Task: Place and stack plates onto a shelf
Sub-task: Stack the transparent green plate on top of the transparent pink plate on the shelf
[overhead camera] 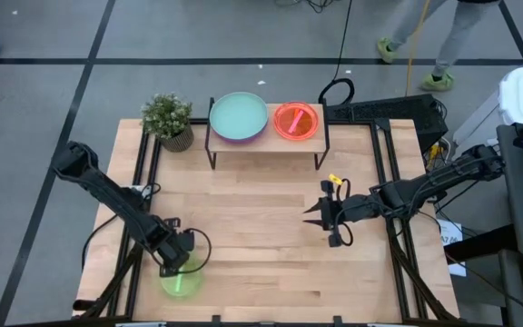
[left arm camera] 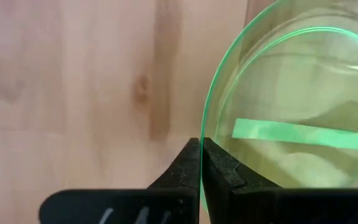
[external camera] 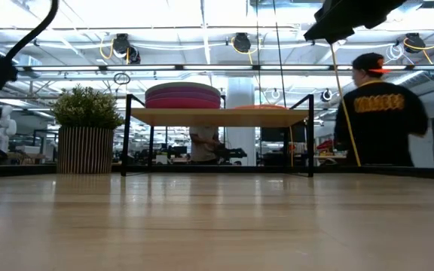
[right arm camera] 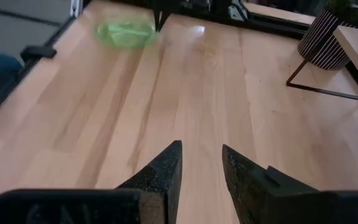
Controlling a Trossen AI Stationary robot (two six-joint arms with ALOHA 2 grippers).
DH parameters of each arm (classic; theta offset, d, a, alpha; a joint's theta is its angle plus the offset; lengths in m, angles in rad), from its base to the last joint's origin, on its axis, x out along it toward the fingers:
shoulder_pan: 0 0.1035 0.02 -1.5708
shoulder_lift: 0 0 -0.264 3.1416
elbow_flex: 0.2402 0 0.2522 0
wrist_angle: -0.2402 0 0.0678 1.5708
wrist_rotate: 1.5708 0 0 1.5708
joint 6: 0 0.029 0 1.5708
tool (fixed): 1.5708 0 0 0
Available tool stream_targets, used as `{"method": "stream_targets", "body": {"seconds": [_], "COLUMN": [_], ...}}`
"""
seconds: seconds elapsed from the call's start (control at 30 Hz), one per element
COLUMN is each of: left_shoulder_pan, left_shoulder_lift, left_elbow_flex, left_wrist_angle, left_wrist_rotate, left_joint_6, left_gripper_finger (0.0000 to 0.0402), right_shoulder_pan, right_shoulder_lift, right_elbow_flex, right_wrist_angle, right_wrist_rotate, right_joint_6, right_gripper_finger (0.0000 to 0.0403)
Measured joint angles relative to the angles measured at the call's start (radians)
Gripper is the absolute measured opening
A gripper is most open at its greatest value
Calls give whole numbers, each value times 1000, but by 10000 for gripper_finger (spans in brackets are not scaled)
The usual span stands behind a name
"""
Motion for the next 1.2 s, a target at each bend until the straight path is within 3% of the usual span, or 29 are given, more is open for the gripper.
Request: {"method": "stream_targets", "body": {"seconds": [0.1,0.27,0.57,0.73,0.9,1.2], "left_shoulder_pan": [28,72,149,216,281,316], "left_shoulder_lift": [-55,-140,-223,-223,-221,-178], "left_elbow_flex": [1,48,172,203,203,203], "left_wrist_angle": [-19,-95,-119,-114,-98,149], "left_wrist_rotate": [-48,-204,-469,-507,-622,-633], "left_joint_6": [-20,-32,12,21,-58,70], "left_gripper_finger": [5,4,4,3,3,3], "right_shoulder_pan": [0,0,3,17,19,52], "right_shoulder_lift": [2,15,108,215,304,439], "right_elbow_flex": [0,0,0,11,73,106], "right_wrist_angle": [48,97,195,260,272,348], "right_wrist_rotate": [25,158,154,99,145,176], "right_joint_6": [28,43,46,-86,-111,-312], "right_gripper_finger": [100,100,100,100,100,100]}}
